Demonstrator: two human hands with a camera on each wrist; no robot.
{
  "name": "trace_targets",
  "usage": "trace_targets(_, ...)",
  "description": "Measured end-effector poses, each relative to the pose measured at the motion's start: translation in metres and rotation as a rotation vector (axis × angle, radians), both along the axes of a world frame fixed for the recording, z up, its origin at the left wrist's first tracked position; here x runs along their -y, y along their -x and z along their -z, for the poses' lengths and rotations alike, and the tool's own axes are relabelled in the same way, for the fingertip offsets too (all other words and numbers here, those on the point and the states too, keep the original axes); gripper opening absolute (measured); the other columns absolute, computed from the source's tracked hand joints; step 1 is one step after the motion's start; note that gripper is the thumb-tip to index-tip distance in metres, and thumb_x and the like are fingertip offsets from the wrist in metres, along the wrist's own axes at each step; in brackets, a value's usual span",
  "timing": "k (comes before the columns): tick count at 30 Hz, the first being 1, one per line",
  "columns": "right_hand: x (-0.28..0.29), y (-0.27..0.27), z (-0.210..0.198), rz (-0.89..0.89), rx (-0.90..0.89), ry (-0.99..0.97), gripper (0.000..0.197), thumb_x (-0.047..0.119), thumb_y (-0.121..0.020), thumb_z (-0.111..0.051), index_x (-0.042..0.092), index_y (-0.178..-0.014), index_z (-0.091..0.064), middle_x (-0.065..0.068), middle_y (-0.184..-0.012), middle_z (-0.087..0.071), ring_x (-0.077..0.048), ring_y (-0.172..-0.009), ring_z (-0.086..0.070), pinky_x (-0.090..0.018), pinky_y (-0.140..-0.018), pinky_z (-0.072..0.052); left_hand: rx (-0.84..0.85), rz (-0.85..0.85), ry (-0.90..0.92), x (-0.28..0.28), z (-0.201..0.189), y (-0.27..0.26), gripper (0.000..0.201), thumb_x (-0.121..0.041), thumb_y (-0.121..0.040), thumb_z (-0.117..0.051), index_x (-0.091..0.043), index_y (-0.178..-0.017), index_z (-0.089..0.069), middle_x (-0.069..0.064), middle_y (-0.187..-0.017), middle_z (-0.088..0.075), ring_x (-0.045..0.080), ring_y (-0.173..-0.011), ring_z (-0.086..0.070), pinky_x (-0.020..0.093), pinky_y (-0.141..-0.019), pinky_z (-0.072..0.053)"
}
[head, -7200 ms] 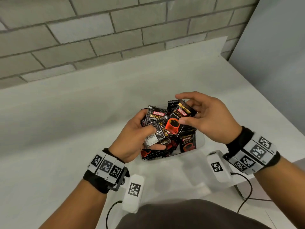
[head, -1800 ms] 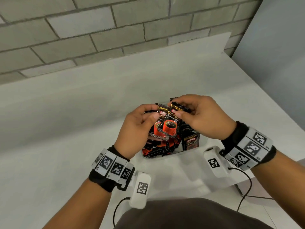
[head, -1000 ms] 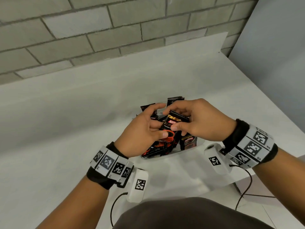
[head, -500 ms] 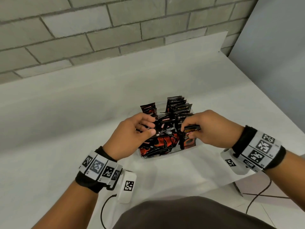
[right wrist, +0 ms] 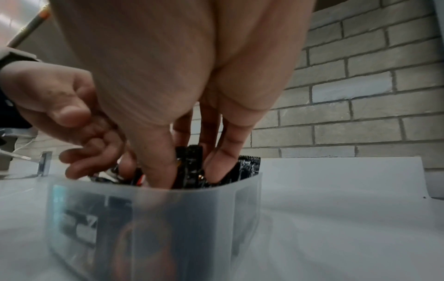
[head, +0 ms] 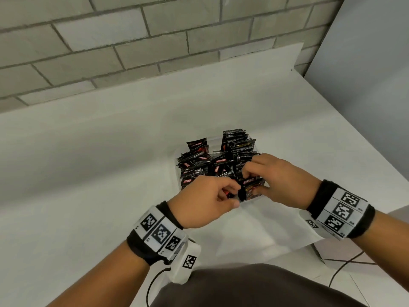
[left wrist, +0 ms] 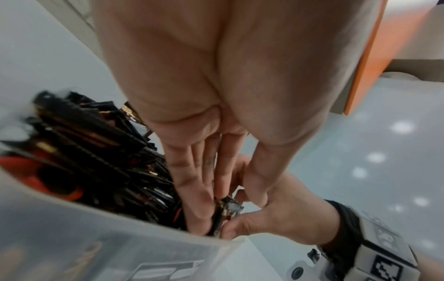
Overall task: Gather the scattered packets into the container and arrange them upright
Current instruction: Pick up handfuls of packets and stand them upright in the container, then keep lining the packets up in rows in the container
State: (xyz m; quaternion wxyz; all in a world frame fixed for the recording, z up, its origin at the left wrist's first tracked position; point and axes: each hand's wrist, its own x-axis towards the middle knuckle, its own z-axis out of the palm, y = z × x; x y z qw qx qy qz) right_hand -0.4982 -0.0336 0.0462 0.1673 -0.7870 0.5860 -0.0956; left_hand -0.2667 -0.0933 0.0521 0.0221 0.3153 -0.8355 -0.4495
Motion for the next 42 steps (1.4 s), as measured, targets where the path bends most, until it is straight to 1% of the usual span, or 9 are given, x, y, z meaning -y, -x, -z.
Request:
trace_targets(3, 0.000, 0.007, -0.008, 0.028, 0.066, 0.030, 0.044, 0.021, -0.071, -0.086, 0.029, -0.105, -0.059, 0.016, -0.096, -0.049, -0.005, -0.087, -0.045, -0.026, -0.074, -0.045, 0.072, 0.078, 0.122, 0.001, -0.005, 0.011, 0.038, -0.039, -0.095, -0.071, -0.026, -0.130, -0.067, -0.005, -0.106, -0.072, -0.002, -0.077, -0.059, 0.021, -0.082, -0.052)
trace_targets(11, -0.002, 0.016, 0.002, 0.047, 0.222, -0.033, 0.026, 0.005, -0.075, -0.083, 0.027, -0.080, -0.072, 0.014, -0.081, -0.060, -0.006, -0.072, -0.060, -0.015, -0.065, -0.048, 0.172, 0.227, 0.150, -0.005, 0.016, 0.021, 0.057, -0.042, -0.097, -0.066, -0.018, -0.148, -0.053, 0.001, -0.136, -0.058, 0.014, -0.117, -0.056, 0.021, -0.098, -0.042)
trace_targets(15, 0.000, 0.021, -0.006, 0.035, 0.222, 0.009, 0.019, 0.010, -0.079, -0.082, 0.026, -0.085, -0.075, 0.019, -0.088, -0.060, 0.001, -0.081, -0.057, -0.018, -0.070, -0.048, 0.181, 0.148, 0.151, 0.001, 0.016, 0.015, 0.063, -0.044, -0.097, -0.066, -0.020, -0.152, -0.048, -0.002, -0.141, -0.050, 0.013, -0.120, -0.054, 0.016, -0.092, -0.035)
trace_targets(20, 0.001, 0.031, -0.012, 0.117, 0.221, -0.011, 0.024, 0.023, -0.073, -0.088, 0.031, -0.085, -0.070, 0.013, -0.087, -0.057, -0.011, -0.082, -0.057, -0.011, -0.068, -0.042, 0.216, 0.193, 0.154, 0.011, 0.006, 0.016, 0.064, -0.046, -0.096, -0.066, -0.019, -0.151, -0.047, -0.001, -0.138, -0.054, 0.012, -0.117, -0.058, 0.020, -0.095, -0.044)
trace_targets(27, -0.002, 0.024, -0.008, 0.134, 0.212, -0.064, 0.024, 0.028, -0.072, -0.088, 0.028, -0.078, -0.065, 0.011, -0.075, -0.059, -0.011, -0.071, -0.058, -0.030, -0.067, -0.050, 0.240, 0.293, 0.205, 0.007, 0.006, 0.037, 0.031, -0.041, -0.097, -0.067, -0.011, -0.103, -0.062, -0.002, -0.103, -0.059, 0.015, -0.092, -0.054, 0.027, -0.078, -0.041)
trace_targets(31, -0.002, 0.022, -0.011, 0.153, 0.236, -0.057, 0.031, 0.035, -0.066, -0.091, 0.029, -0.082, -0.065, 0.011, -0.081, -0.057, -0.010, -0.076, -0.056, -0.028, -0.068, -0.050, 0.179, 0.213, 0.163, 0.010, 0.005, 0.024, 0.027, -0.043, -0.097, -0.066, -0.017, -0.106, -0.070, -0.001, -0.099, -0.071, 0.015, -0.092, -0.066, 0.037, -0.085, -0.054)
trace_targets(35, 0.003, 0.021, -0.018, 0.104, 0.199, -0.136, 0.041, 0.048, -0.059, -0.092, 0.031, -0.084, -0.065, 0.014, -0.085, -0.054, -0.006, -0.082, -0.053, -0.022, -0.071, -0.047, 0.064, 0.019, 0.020, 0.016, -0.017, 0.001, 0.029, -0.033, -0.096, -0.070, -0.025, -0.124, -0.073, -0.010, -0.111, -0.075, -0.002, -0.099, -0.069, 0.017, -0.093, -0.054)
trace_targets(38, 0.007, 0.021, -0.025, 0.104, 0.164, -0.190, 0.041, 0.055, -0.059, -0.089, 0.034, -0.083, -0.064, 0.013, -0.088, -0.055, -0.007, -0.083, -0.053, -0.024, -0.072, -0.048, -0.024, -0.185, 0.066, 0.035, -0.033, -0.017, 0.024, -0.027, -0.094, -0.073, -0.030, -0.118, -0.074, -0.017, -0.103, -0.074, -0.005, -0.090, -0.068, 0.010, -0.085, -0.051)
trace_targets(42, 0.018, 0.017, -0.038, 0.148, 0.194, -0.123, 0.030, 0.055, -0.073, -0.080, 0.034, -0.084, -0.063, 0.013, -0.086, -0.057, -0.009, -0.079, -0.055, -0.029, -0.073, -0.051, 0.075, -0.291, 0.222, 0.065, -0.031, -0.029, 0.049, -0.033, -0.085, -0.081, -0.034, -0.129, -0.061, -0.012, -0.124, -0.061, 0.004, -0.108, -0.059, 0.028, -0.096, -0.052)
